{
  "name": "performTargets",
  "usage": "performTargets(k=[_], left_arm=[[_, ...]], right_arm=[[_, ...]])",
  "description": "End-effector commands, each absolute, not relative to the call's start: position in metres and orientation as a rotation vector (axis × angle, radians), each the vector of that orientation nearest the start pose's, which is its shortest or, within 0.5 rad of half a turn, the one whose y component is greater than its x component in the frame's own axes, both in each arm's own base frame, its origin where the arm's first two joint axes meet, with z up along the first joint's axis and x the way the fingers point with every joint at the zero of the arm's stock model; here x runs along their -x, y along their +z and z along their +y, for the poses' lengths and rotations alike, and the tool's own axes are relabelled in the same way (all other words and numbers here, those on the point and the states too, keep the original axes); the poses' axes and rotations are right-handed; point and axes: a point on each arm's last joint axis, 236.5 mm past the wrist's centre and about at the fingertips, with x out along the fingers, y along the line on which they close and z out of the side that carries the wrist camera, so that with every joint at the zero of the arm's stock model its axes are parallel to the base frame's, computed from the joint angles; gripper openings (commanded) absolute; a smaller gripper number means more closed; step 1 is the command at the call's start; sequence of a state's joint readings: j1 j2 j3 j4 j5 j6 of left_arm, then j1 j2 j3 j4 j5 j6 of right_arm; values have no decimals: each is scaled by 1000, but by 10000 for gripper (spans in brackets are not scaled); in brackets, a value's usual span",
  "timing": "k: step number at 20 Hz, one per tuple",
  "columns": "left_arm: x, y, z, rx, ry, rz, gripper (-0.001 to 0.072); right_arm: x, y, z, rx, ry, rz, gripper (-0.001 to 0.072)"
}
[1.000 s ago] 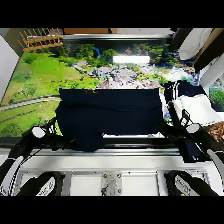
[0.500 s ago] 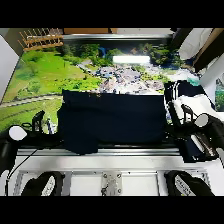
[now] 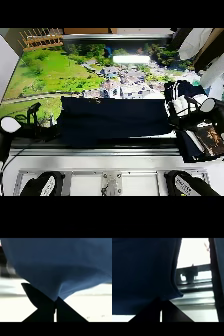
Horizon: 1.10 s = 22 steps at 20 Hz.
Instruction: Fold the clothes and pants, and hang the long-sleeved shirts on hangers.
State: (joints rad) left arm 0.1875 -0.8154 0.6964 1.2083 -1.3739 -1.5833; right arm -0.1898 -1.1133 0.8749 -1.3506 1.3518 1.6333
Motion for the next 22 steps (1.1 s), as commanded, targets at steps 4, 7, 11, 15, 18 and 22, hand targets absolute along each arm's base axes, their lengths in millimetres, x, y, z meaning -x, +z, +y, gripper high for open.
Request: performTargets(k=[4,7,11,15,18,22], left_arm=[[-335,-5,-33,390,-136,1408,12],[-374,-17,-31,388,-139,1416,12],[-413,-24,-30,386,-148,1409,12],[-443,-26,-40,358,-174,1385,190],[-463,-11,-41,361,-165,1320,547],[-457,12,-44,350,-171,1269,545]], right_arm=[[-329,-39,-1,-372,-60,1587,11],[-361,-46,-2,-389,-75,1571,12],[-399,-52,-1,-423,-78,1507,15],[-436,-46,8,-494,-44,1359,416],[-457,-28,18,-473,83,1263,623],[-423,-26,-8,-400,149,1326,623]])
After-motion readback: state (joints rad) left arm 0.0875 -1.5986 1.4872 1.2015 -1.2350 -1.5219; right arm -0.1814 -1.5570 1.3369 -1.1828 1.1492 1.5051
